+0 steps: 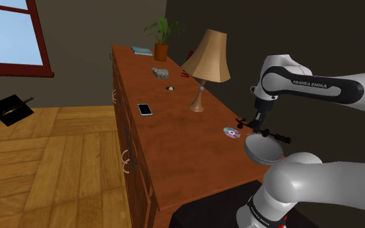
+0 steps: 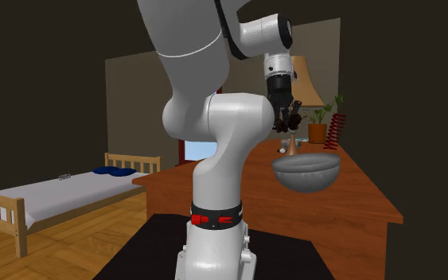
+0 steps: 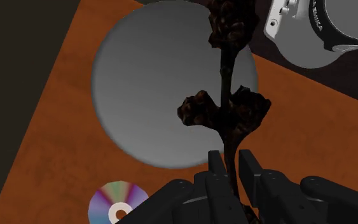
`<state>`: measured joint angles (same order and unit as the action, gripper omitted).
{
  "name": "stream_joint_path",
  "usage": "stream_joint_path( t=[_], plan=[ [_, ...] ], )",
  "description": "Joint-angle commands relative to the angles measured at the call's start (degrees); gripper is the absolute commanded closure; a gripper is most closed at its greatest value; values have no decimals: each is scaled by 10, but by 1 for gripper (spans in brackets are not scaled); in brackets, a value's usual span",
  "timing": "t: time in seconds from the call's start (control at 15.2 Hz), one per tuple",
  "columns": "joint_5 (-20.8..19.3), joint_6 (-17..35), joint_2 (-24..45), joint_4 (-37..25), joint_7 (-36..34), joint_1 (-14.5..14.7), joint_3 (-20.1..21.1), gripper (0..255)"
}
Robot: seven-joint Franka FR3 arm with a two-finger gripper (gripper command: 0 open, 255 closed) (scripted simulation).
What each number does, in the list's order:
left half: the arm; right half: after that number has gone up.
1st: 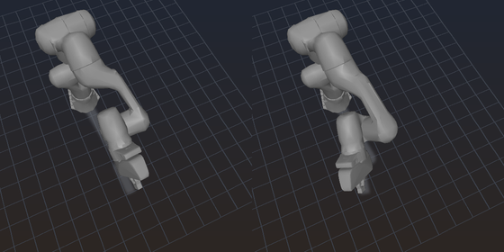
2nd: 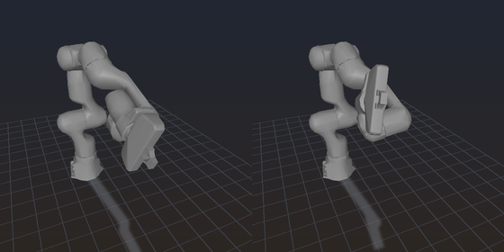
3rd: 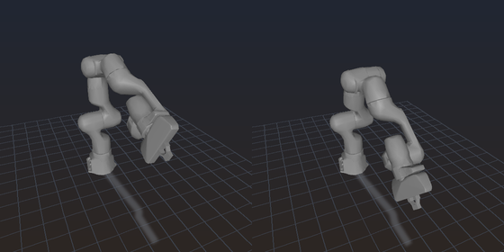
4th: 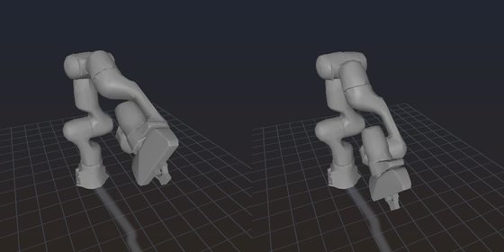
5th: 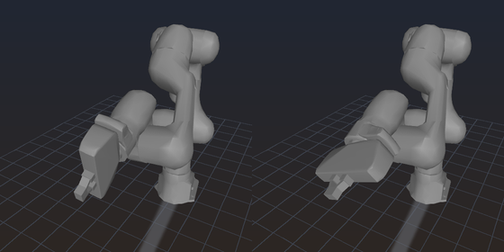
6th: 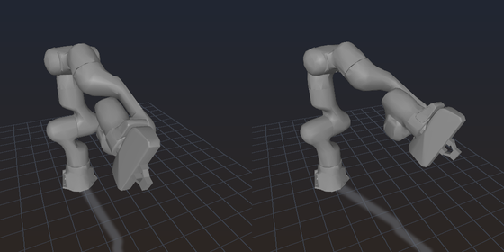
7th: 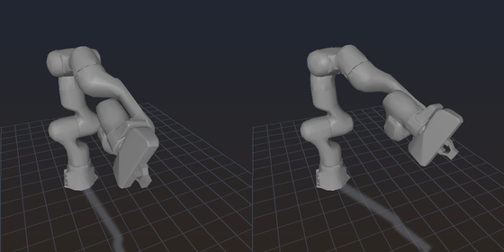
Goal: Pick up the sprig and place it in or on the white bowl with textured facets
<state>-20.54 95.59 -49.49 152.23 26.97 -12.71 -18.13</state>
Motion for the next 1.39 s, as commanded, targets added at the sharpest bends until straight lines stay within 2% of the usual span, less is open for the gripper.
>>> stream_joint_path(
  t=[0.0, 0.33, 1.12, 1.32],
  plan=[
    [-27, -1, -16, 9, 29, -20, -25, 255],
    [-89, -7, -37, 6, 100, -64, -87, 255],
    [-131, 92, -15, 84, 82, -74, -130, 255],
    [-131, 92, -15, 84, 82, -74, -130, 255]
  ],
)
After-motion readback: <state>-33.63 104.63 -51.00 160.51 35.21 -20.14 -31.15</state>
